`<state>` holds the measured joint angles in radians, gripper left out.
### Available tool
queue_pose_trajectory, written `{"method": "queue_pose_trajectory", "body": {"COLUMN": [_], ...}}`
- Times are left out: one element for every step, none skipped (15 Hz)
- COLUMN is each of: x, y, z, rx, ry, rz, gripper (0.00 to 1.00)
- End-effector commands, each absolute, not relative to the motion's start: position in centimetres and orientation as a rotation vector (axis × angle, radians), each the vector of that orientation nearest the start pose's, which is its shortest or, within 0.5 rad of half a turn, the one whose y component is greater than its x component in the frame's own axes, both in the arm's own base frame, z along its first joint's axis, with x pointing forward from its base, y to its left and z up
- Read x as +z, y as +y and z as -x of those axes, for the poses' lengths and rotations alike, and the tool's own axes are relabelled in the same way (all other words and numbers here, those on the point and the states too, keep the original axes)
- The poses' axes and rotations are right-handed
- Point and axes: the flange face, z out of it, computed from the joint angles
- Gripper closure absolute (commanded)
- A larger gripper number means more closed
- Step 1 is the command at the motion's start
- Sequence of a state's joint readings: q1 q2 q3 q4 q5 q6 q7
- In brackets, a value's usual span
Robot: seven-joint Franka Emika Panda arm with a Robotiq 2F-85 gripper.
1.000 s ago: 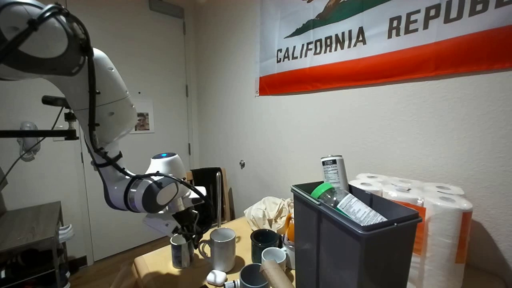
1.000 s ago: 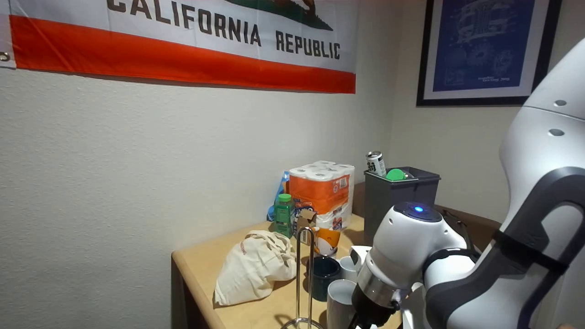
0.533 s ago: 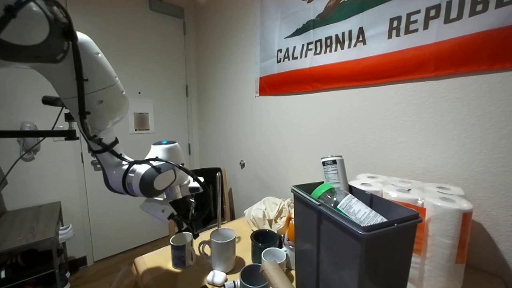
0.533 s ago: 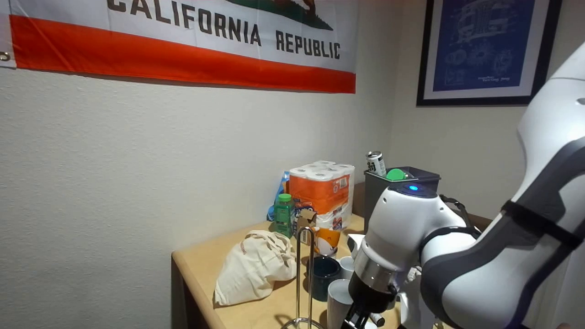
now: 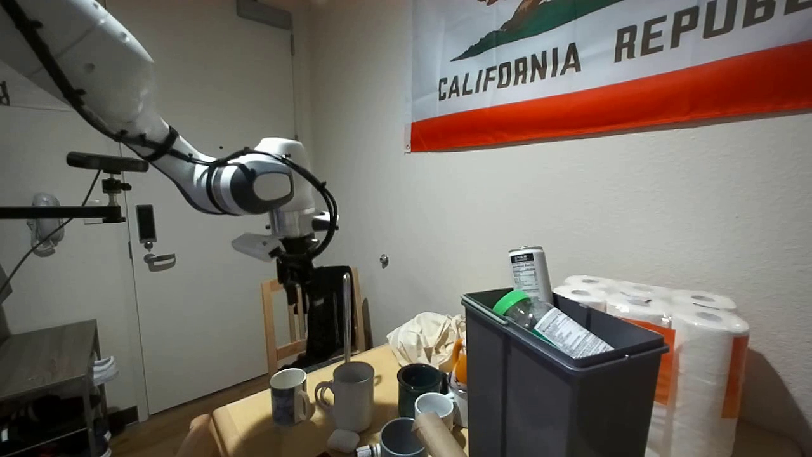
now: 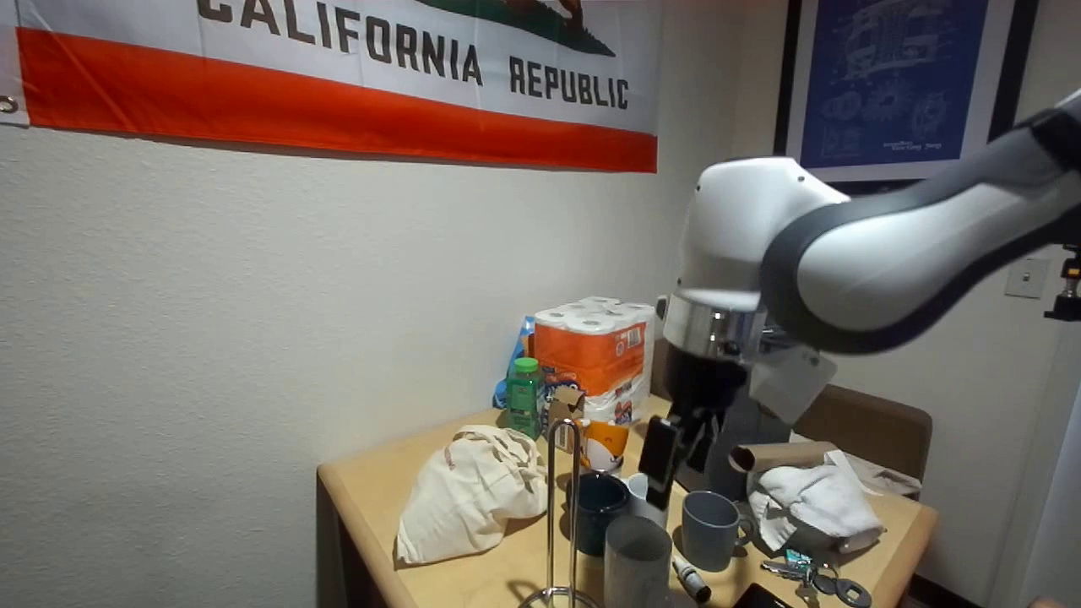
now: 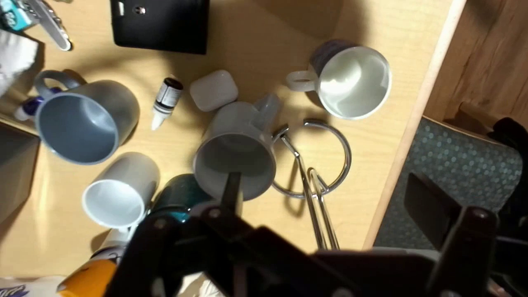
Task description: Put the can and the tissue roll in the bin
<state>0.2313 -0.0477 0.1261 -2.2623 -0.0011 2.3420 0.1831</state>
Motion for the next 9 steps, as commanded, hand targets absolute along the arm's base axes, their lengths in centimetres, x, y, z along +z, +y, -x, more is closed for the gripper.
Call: {"method": "queue_pose_trajectory", "body": {"x": [44.8,45.8,46.5,47.0,47.2,47.3,47.4,47.4,47.3], "y": [17.1,16.9,16.7,16.7,16.7,16.7,16.8,16.8,16.8], "z": [-49.4,-49.5,-49.6,-49.7,-49.7,-49.8,-49.8,-49.8,-49.8], "rx": [-0.165,-0.162,-0.155,-0.139,-0.122,-0.11,-0.104,-0.095,-0.092], "ry": [-0.203,-0.198,-0.197,-0.18,-0.177,-0.182,-0.182,-0.185,-0.186], "rz": [3.086,3.079,3.07,3.075,3.079,3.079,3.079,3.076,3.074], "gripper": [0.0,0.0,0.0,0.0,0.0,0.0,0.0,0.0,0.0]}}
